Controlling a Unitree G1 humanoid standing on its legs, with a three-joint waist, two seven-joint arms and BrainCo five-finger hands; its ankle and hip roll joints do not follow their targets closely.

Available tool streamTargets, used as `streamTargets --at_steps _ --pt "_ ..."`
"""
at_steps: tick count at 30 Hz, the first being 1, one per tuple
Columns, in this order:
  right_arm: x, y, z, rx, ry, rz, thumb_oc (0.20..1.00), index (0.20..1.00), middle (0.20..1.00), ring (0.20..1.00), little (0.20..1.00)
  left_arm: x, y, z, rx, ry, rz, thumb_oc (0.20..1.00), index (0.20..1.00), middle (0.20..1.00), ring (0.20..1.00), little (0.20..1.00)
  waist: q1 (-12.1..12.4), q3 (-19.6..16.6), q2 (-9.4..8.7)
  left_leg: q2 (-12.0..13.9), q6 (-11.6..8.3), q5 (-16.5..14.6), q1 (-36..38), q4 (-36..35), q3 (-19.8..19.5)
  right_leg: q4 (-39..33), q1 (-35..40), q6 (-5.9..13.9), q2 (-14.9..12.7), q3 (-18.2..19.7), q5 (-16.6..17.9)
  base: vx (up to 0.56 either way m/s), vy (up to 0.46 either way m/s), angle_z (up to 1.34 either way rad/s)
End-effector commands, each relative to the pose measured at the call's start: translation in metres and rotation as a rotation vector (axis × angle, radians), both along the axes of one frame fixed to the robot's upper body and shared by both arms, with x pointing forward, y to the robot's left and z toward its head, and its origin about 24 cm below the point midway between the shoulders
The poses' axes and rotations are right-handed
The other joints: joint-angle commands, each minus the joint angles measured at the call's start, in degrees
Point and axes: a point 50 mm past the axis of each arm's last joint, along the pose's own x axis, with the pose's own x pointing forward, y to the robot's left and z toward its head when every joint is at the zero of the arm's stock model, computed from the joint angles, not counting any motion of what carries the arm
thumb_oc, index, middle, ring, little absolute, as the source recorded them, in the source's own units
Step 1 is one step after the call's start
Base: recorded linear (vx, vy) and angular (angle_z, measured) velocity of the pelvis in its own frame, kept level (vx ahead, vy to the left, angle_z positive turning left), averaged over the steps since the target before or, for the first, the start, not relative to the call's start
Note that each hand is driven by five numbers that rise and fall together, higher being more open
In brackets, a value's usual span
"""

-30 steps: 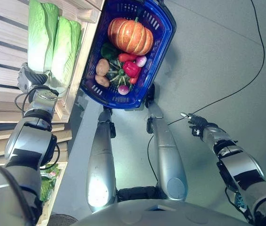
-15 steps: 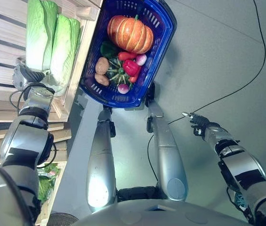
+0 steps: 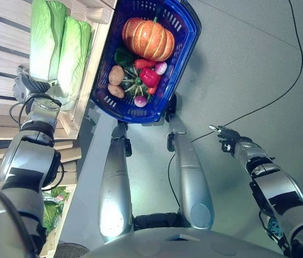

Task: Pick up fruits and vegetables into the basket

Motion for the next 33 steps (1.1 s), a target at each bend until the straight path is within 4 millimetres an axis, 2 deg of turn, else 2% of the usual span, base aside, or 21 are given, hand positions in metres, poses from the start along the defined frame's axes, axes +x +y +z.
streamTargets --at_steps 1,2,4,5,24,28,29,33 --pt "-0.024 -0.019 -0.016 -0.042 0.094 -0.028 1.000 1.000 1.000 1.000 1.000 -0.007 -0.006 -0.035 -0.063 0.148 -0.040 1.000 1.000 1.000 1.000 1.000 -0.11 -1.82 0.56 -2.14 0.78 1.58 -1.46 -2.85 0.89 5.82 0.38 0.15 3.37 -2.75 -8.27 0.00 0.000 0.00" --pt "-0.024 -0.018 -0.016 -0.043 0.094 -0.026 1.000 1.000 1.000 1.000 1.000 -0.006 -0.007 -0.035 -0.065 0.156 -0.050 1.000 1.000 1.000 1.000 1.000 -0.12 -1.82 0.55 -2.12 0.77 1.60 -1.46 -2.85 0.94 5.81 0.38 0.16 3.36 -2.75 -8.25 0.00 0.000 0.00" --pt "-0.024 -0.018 -0.016 -0.044 0.093 -0.026 1.000 1.000 1.000 1.000 1.000 -0.005 -0.008 -0.036 -0.066 0.168 -0.071 0.448 0.448 0.448 0.448 0.448 -0.12 -1.82 0.58 -2.13 0.77 1.64 -1.63 -2.78 0.91 5.88 0.20 0.17 3.36 -2.74 -8.18 0.00 0.000 0.00" --pt "-0.024 -0.018 -0.016 -0.045 0.092 -0.026 1.000 1.000 1.000 1.000 1.000 -0.004 -0.010 -0.036 -0.070 0.171 -0.085 0.200 0.200 0.200 0.200 0.200 -0.14 -1.82 0.59 -2.16 0.79 1.64 -1.69 -2.79 0.89 5.92 0.10 0.17 3.38 -2.74 -8.16 0.00 0.000 0.00" --pt "-0.023 -0.022 -0.013 -0.043 0.091 -0.017 1.000 1.000 1.000 1.000 1.000 -0.004 -0.013 -0.042 -0.121 0.177 -0.160 0.200 0.200 0.200 0.200 0.200 -0.30 -1.82 0.94 -2.25 0.89 1.90 -0.71 -3.35 1.00 5.59 1.07 0.17 3.43 -2.63 -8.18 0.00 -0.001 -0.01" --pt "-0.023 -0.022 -0.013 -0.039 0.087 -0.024 1.000 1.000 1.000 1.000 1.000 -0.002 -0.013 -0.037 -0.225 0.039 -0.164 0.200 0.200 0.200 0.200 0.200 -0.21 -1.82 1.19 -2.26 0.84 1.98 0.09 -3.69 0.91 5.64 1.83 0.17 3.43 -2.68 -8.38 0.00 -0.008 0.00" --pt "-0.024 -0.022 -0.014 -0.036 0.080 -0.033 1.000 1.000 1.000 1.000 1.000 -0.002 -0.013 -0.032 -0.334 -0.099 -0.162 0.200 0.200 0.200 0.200 0.200 -0.13 -1.82 1.38 -2.33 0.84 1.95 0.61 -4.04 0.76 5.49 2.27 0.18 3.47 -2.61 -8.55 -0.01 -0.041 0.00" --pt "-0.024 -0.022 -0.014 -0.017 0.030 -0.066 1.000 1.000 1.000 1.000 1.000 -0.002 -0.012 -0.025 -0.427 -0.273 -0.164 0.200 0.200 0.200 0.200 0.200 0.17 -1.82 1.85 -2.59 0.86 1.88 1.35 -4.10 0.48 5.56 3.05 0.17 3.37 -2.70 -8.81 -0.02 -0.053 -0.01"
